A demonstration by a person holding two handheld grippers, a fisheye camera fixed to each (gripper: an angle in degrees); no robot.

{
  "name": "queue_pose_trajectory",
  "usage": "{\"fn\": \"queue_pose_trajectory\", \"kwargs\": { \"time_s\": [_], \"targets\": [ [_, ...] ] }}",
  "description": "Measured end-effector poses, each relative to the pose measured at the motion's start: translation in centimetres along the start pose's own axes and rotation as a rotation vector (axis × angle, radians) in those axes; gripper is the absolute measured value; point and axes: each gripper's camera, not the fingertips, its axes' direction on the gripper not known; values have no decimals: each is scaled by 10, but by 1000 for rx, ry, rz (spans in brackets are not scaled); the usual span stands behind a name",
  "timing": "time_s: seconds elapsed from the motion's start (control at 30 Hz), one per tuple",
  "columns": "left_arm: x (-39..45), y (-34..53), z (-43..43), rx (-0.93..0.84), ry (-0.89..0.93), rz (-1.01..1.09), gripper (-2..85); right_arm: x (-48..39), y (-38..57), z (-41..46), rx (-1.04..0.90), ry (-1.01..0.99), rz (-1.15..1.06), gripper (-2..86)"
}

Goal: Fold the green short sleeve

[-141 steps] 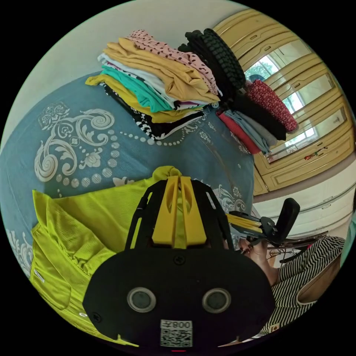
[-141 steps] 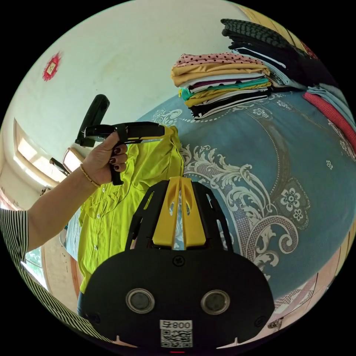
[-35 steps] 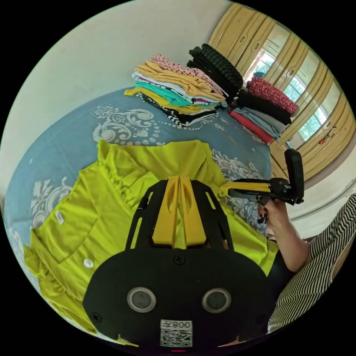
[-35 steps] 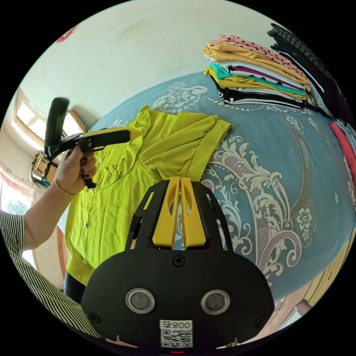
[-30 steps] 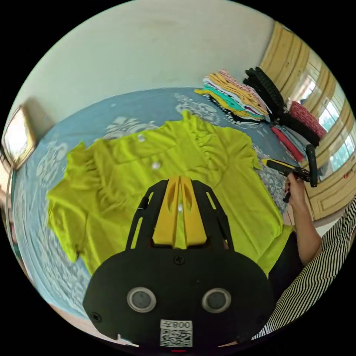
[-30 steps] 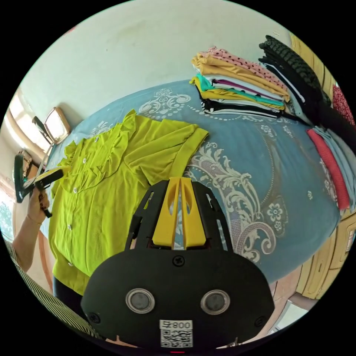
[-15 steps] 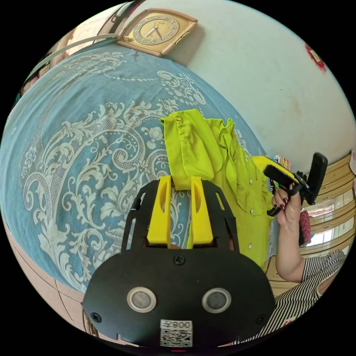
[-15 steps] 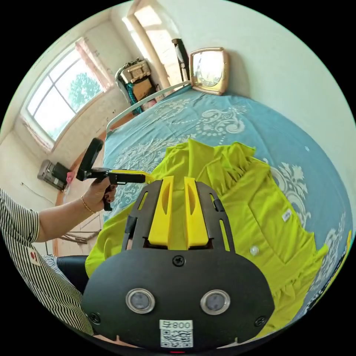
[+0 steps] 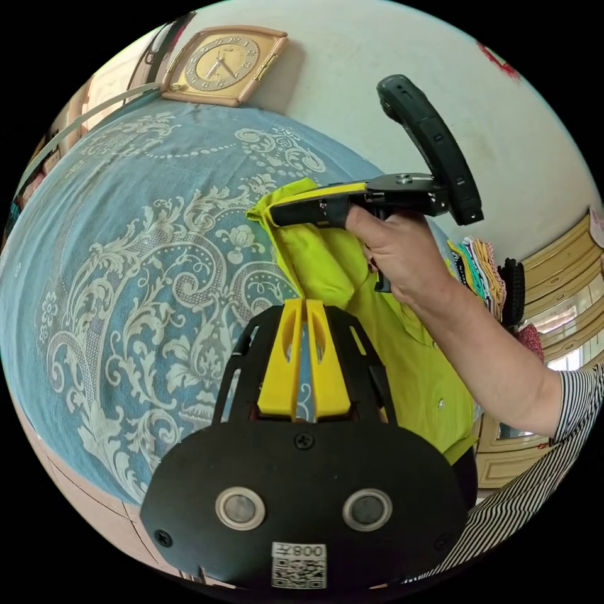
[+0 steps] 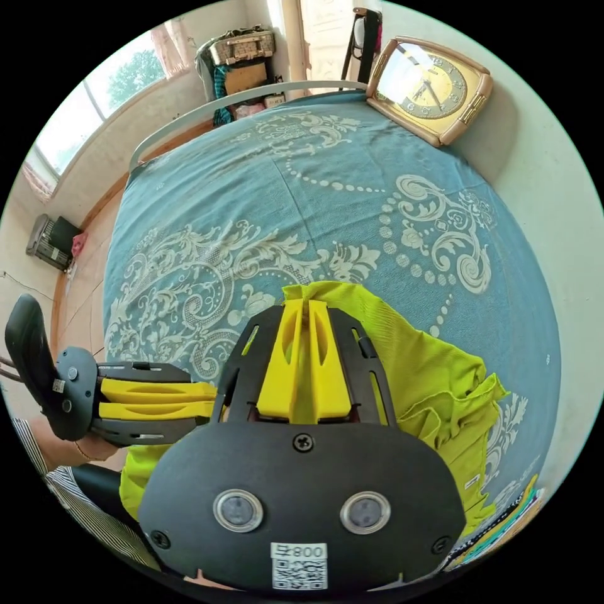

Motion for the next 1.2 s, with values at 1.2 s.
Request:
{"fn": "queue_pose_trajectory", "kwargs": {
  "time_s": [1.2],
  "targets": [
    [-17,9,41,169,-37,301,3,212,59,-146,334,-285,494,10]
  ]
}}
